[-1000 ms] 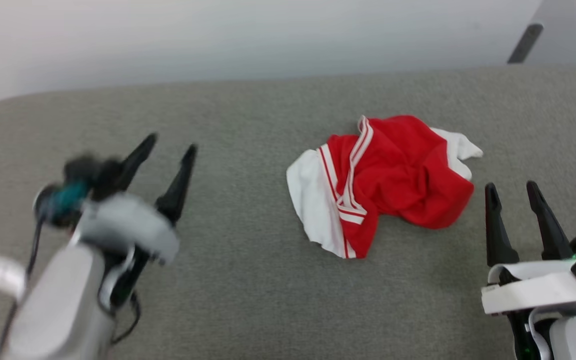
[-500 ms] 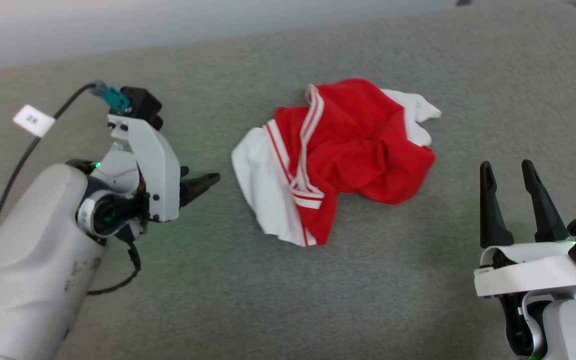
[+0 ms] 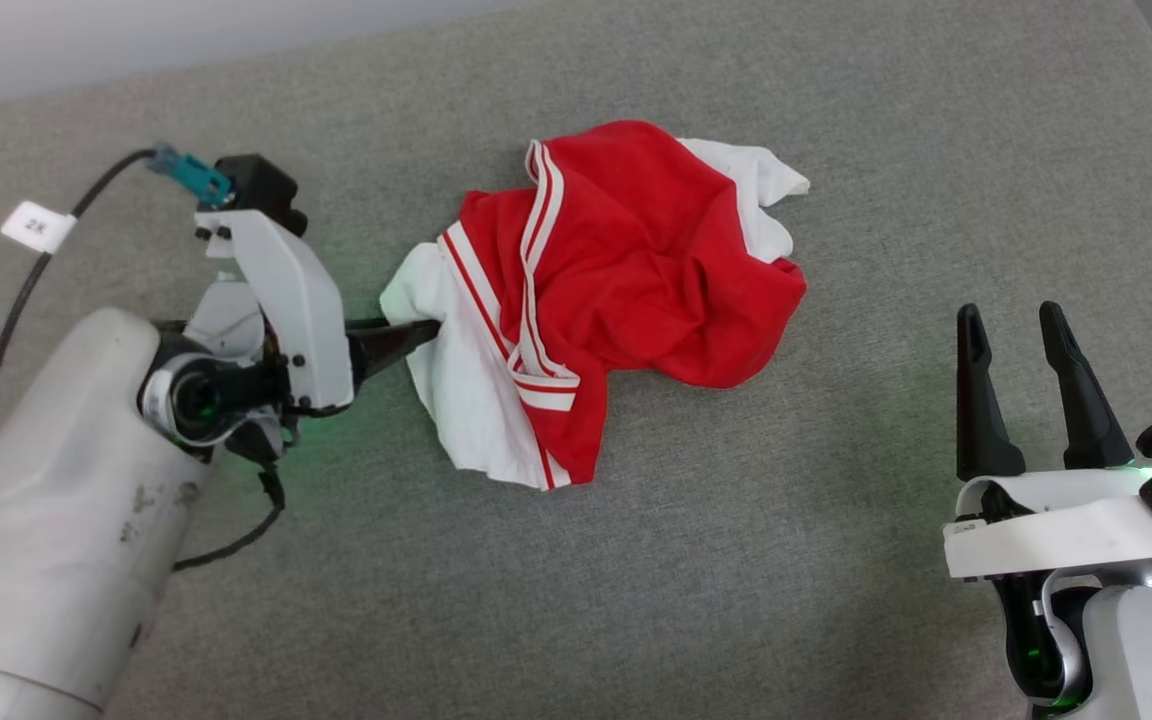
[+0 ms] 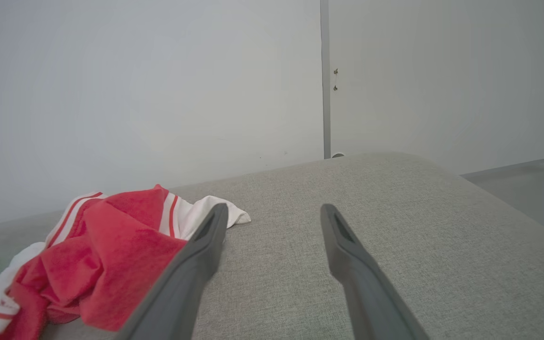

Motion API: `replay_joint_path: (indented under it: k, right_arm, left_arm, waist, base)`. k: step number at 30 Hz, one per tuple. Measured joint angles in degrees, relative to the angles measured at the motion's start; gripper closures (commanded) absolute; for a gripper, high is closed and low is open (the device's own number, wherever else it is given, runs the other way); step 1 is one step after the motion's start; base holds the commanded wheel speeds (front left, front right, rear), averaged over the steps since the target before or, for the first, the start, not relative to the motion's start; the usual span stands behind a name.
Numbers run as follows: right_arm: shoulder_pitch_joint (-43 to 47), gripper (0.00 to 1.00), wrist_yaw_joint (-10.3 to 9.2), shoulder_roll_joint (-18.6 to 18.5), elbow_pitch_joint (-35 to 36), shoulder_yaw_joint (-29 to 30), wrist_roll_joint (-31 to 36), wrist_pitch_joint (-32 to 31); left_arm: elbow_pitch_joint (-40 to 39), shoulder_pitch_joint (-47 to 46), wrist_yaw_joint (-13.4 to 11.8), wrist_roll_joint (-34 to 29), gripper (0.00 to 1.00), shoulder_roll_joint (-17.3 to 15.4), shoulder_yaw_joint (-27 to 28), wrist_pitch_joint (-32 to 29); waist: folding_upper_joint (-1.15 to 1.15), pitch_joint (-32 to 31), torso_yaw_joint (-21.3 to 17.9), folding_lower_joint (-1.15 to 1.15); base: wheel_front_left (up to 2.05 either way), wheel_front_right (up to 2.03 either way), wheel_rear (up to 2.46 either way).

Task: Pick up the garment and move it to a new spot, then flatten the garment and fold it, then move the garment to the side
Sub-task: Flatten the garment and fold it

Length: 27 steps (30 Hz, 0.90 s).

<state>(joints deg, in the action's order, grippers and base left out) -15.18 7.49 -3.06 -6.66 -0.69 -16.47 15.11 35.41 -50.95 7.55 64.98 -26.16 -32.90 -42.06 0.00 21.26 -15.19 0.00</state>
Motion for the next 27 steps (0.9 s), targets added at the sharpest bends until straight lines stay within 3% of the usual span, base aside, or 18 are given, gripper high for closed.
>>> replay_joint_path:
  k: [2, 3, 9, 21, 27]
  right_arm:
    - [0.01, 0.0, 0.0, 0.02, 0.05, 0.26, -0.11, 0.0]
    - [0.04, 0.0, 0.0, 0.01, 0.05, 0.48, -0.1, 0.0]
    - [0.07, 0.0, 0.0, 0.02, 0.03, 0.75, -0.09, 0.0]
    - [0.49, 0.0, 0.0, 0.07, -0.41, 0.65, 0.16, 0.01]
    - [0.59, 0.0, 0.0, 0.05, -0.58, 0.65, 0.45, 0.01]
  left_arm:
    - [-0.16, -0.21, -0.01, 1.3, 0.96, 0.16, -0.42, -0.19]
    - [0.08, -0.21, 0.0, 1.89, 1.0, 0.42, -0.55, 0.25]
    - [0.56, -0.64, 0.0, 2.03, 1.0, -0.53, -2.26, 4.03]
    - [5.09, -2.76, -0.54, -4.21, 1.0, -14.36, -3.76, 8.83]
    - [5.95, -2.96, -0.85, -5.27, 1.0, -14.39, -3.85, 11.67]
  waist:
    - [0.0, 0.21, -0.06, 0.0]
    - [0.0, 0.24, 0.05, 0.0]
    - [0.0, -0.19, 1.77, 0.0]
    - [0.0, -2.3, 4.97, 0.0]
    - [0.0, -2.56, 5.05, 0.0]
  base:
    - [0.0, 0.0, 0.0]
    - [0.0, 0.0, 0.0]
    - [0.0, 0.0, 0.0]
    - [0.0, 0.0, 0.0]
    - [0.0, 0.0, 0.0]
